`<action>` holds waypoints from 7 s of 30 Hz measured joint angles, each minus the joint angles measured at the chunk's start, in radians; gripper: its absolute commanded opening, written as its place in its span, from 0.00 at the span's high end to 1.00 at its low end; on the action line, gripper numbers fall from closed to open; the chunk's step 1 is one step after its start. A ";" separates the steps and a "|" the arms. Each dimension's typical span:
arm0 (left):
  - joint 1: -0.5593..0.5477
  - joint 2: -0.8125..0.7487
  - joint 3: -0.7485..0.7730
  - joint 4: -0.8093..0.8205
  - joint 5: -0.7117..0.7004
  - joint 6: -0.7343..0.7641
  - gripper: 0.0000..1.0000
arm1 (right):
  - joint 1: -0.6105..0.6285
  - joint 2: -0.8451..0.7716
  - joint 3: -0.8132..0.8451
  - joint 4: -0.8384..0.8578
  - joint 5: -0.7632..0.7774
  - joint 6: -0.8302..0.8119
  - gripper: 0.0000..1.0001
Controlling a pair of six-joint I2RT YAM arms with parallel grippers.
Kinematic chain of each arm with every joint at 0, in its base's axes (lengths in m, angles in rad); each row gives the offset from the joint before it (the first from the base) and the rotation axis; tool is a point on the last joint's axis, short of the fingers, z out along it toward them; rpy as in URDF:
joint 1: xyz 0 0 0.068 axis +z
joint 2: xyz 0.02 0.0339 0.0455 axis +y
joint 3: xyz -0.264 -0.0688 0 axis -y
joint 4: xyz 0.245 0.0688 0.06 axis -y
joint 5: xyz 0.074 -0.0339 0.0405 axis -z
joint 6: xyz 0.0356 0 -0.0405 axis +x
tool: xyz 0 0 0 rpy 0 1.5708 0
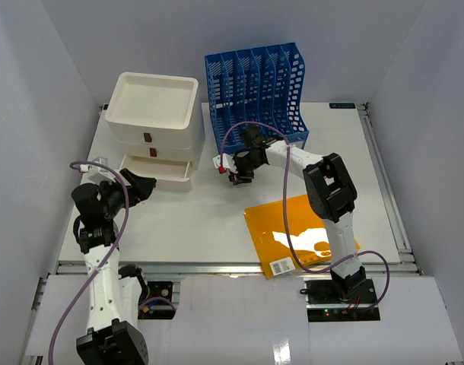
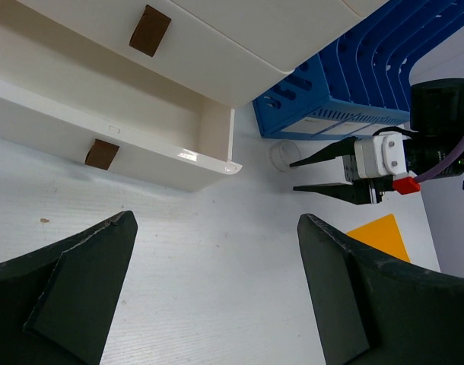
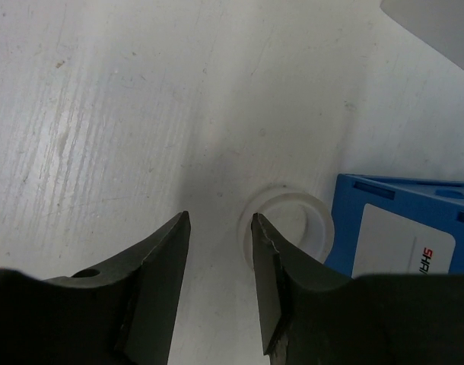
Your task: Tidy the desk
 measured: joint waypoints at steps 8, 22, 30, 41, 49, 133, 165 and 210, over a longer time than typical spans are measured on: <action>0.000 -0.005 0.000 -0.005 -0.001 0.000 0.02 | 0.000 0.008 0.021 0.002 0.022 0.038 0.58; 0.000 -0.005 0.000 -0.005 -0.001 0.000 0.02 | 0.000 0.008 0.028 0.036 0.024 0.097 0.53; 0.000 -0.005 0.000 -0.005 -0.002 0.000 0.02 | 0.000 0.046 0.054 0.052 0.057 0.117 0.54; 0.000 -0.005 0.000 -0.005 -0.004 0.000 0.02 | -0.003 0.071 0.062 0.055 0.069 0.136 0.82; 0.000 -0.006 0.000 -0.005 -0.004 0.000 0.02 | -0.002 0.037 0.004 0.037 0.024 0.126 0.92; 0.000 0.816 0.062 0.142 -0.212 -0.339 0.75 | -0.434 -1.067 -0.810 0.226 -0.645 0.622 0.60; -0.027 1.145 0.394 0.299 -0.056 -0.398 0.18 | -0.524 -0.999 -0.840 0.234 -0.675 0.618 0.60; -0.429 -0.074 -0.220 0.276 0.066 -0.474 0.02 | 0.149 -1.234 -1.146 -0.139 0.079 0.047 0.06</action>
